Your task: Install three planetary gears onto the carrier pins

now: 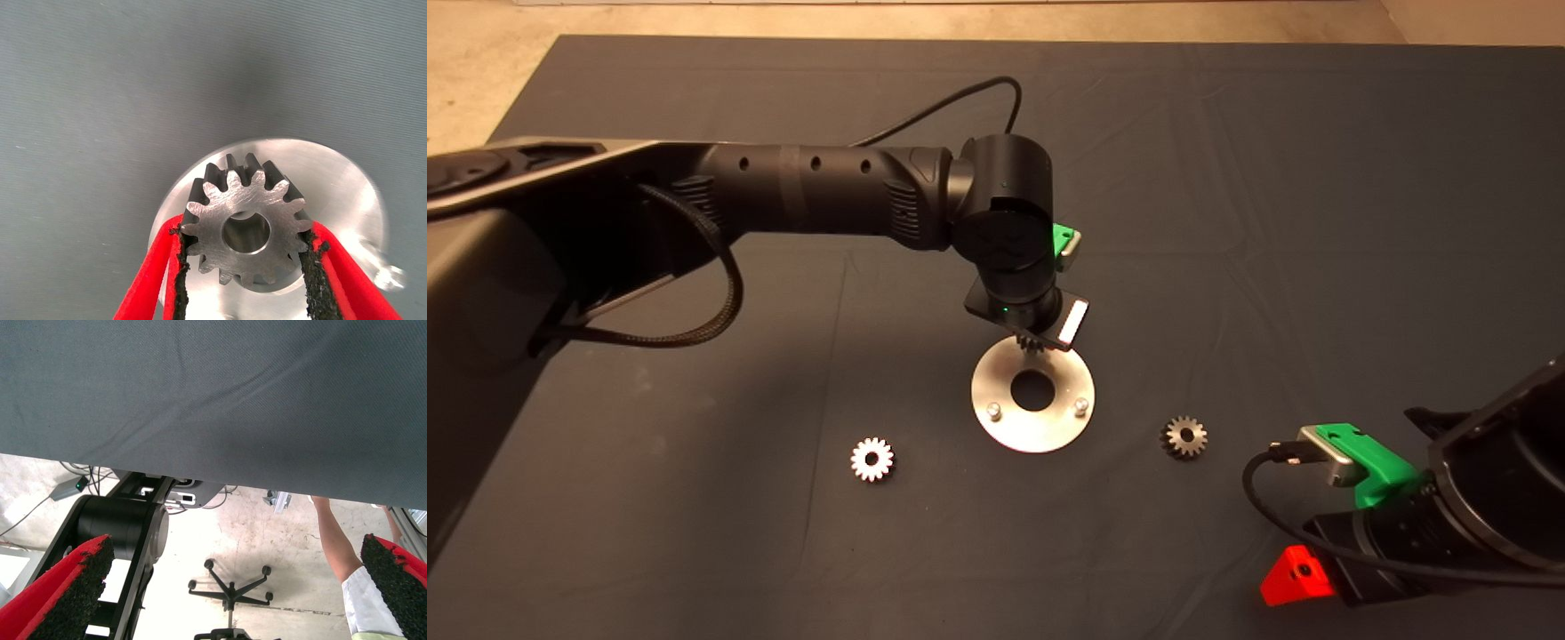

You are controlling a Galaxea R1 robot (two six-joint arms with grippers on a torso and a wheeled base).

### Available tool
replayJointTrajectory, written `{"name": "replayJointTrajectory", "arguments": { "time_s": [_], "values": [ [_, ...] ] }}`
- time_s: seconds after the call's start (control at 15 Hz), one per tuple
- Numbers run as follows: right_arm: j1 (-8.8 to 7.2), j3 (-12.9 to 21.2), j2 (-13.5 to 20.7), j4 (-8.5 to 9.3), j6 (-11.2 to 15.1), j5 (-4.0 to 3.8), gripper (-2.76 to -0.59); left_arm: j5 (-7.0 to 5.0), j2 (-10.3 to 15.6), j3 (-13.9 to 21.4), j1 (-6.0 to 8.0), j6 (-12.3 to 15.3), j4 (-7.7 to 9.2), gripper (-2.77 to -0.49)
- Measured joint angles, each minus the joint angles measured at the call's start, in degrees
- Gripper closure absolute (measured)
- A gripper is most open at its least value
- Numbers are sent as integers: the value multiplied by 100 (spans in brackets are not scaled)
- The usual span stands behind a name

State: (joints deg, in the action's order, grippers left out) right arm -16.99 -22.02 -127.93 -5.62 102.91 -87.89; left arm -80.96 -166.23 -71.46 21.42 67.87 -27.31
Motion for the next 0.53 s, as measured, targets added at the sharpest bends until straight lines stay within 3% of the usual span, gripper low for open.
{"name": "replayJointTrajectory", "arguments": {
  "time_s": [0.13,0.53],
  "values": [
    [5,0,0,0,0,2,-275,-150,2,0,-1,0,-107,-94],
    [63,0,0,0,0,0,-275,-190,-4,10,-1,-1,-155,-94]
  ]
}}
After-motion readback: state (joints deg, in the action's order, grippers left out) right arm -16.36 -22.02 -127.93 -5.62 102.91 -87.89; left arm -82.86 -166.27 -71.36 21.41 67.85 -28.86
